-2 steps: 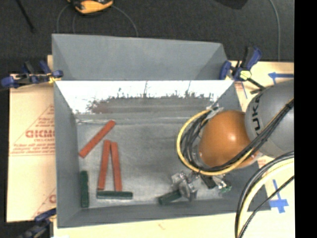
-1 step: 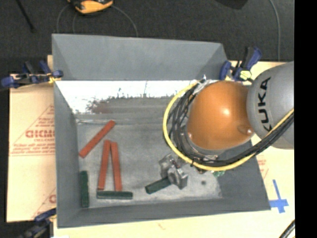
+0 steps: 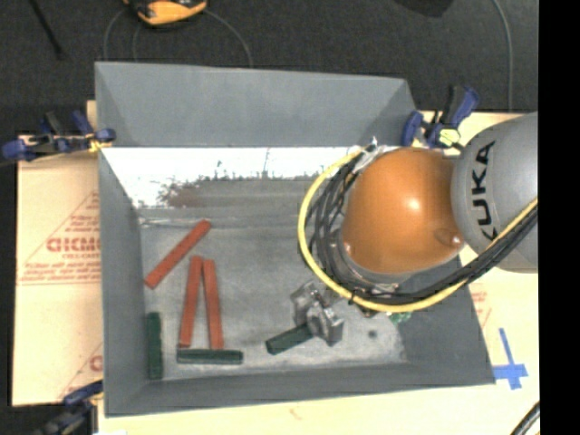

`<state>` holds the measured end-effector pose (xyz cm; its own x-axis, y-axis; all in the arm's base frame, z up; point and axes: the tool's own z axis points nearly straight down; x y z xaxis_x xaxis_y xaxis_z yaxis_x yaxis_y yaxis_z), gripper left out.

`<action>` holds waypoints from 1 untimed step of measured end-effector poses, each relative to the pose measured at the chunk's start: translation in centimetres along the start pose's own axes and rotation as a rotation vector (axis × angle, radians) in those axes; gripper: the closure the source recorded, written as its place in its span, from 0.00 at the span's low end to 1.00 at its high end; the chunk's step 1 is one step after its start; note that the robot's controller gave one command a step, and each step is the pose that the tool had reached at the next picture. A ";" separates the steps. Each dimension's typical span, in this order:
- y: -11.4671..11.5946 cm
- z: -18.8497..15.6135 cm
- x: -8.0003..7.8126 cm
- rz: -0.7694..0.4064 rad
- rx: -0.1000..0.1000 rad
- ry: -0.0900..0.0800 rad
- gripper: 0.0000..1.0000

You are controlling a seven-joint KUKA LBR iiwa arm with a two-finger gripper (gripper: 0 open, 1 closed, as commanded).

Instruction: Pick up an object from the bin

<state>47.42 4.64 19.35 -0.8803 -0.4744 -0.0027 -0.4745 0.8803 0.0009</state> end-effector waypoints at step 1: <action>-3.8 -5.1 -0.8 -0.010 0.000 0.004 1.00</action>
Offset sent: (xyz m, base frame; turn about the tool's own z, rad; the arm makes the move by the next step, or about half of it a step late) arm 0.0166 -0.0291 0.1257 0.0182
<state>49.90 1.62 24.48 -0.8755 -0.4832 0.0009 -0.4832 0.8755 0.0012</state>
